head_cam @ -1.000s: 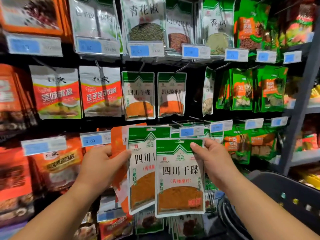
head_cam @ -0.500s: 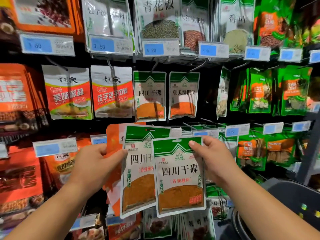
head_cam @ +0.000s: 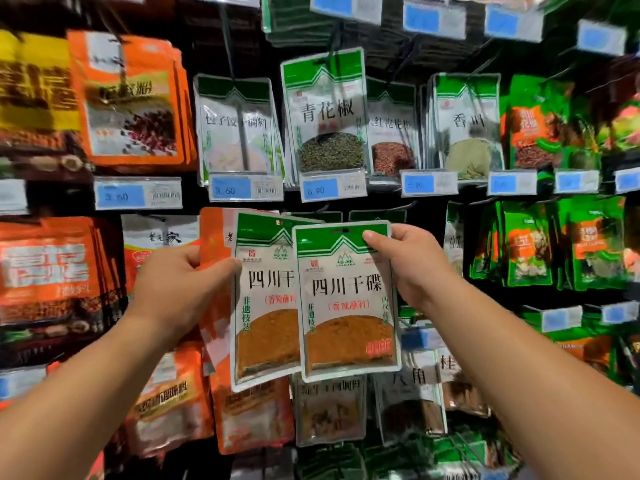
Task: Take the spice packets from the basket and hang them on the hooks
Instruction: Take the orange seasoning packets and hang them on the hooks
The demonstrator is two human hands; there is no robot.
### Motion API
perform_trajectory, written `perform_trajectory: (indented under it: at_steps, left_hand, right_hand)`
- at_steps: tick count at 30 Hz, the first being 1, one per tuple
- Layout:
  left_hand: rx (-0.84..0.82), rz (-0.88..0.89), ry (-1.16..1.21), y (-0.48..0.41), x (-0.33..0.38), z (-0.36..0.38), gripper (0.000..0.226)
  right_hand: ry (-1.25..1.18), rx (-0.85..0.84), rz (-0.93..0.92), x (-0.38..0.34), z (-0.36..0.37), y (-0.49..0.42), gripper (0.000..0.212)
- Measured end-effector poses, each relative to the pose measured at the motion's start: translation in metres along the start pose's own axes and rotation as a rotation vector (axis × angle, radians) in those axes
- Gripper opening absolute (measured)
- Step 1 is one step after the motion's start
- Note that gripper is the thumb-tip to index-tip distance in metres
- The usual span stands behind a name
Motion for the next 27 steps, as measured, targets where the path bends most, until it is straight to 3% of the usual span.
perform_trajectory:
  at_steps: [3,8,19,27]
  left_hand:
    - [0.009,0.023,-0.087,-0.008,0.006,-0.009,0.027]
    - [0.059,0.071,-0.203,-0.012,0.007,-0.017,0.047]
    - [0.075,0.055,-0.24,-0.016,-0.002,-0.017,0.032]
    - [0.056,0.024,-0.214,-0.014,-0.009,-0.018,0.029]
  right_hand:
    - [-0.019,0.022,0.015,-0.011,0.008,-0.018,0.012]
    - [-0.001,0.026,-0.009,-0.016,0.011,-0.041,0.01]
    - [-0.081,0.015,0.008,-0.003,0.02,-0.063,0.006]
    - [0.02,0.041,-0.03,0.005,0.021,-0.068,0.01]
Point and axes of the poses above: each hand's wrist, its own y-axis away from the middle knuckle, its own z-axis out of the palm, x = y × z, the point moved 6 cm from there along -y, towards the middle knuckle, and after that the axes turned 6 degrees about -y, right-handed, at the moved point
